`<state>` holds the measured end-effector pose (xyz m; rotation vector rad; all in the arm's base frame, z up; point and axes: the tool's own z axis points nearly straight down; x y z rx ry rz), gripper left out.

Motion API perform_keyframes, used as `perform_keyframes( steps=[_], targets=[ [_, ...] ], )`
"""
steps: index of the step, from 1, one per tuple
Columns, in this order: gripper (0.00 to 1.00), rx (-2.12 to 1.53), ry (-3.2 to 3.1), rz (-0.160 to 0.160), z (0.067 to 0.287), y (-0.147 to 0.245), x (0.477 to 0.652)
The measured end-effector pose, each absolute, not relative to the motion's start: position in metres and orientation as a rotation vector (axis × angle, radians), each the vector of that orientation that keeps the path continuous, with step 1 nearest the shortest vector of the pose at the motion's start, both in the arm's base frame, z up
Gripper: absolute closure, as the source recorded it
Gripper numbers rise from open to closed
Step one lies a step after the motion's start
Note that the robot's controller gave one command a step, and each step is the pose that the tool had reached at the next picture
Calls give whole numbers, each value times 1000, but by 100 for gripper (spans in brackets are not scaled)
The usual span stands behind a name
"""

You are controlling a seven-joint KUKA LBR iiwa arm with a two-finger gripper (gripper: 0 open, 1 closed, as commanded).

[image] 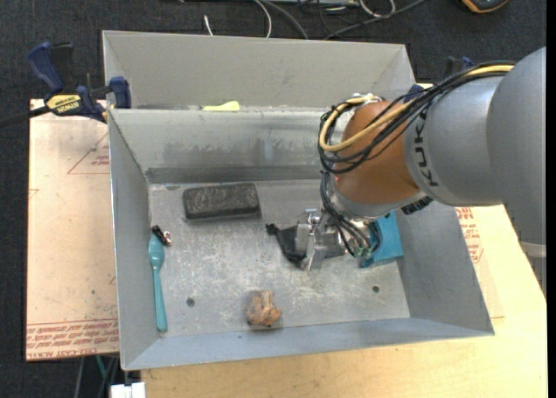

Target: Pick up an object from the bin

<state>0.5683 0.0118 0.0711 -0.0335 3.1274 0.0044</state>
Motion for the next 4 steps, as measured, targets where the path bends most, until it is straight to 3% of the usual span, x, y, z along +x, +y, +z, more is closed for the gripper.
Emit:
perform_keyframes(
  steps=[1,2,3,4],
  targets=[
    [100,-34,3127,4,71,12,568],
    [100,-172,3126,4,139,8,564],
    [100,-26,3132,7,164,8,562],
    [100,-475,3091,2,123,-15,563]
  ],
)
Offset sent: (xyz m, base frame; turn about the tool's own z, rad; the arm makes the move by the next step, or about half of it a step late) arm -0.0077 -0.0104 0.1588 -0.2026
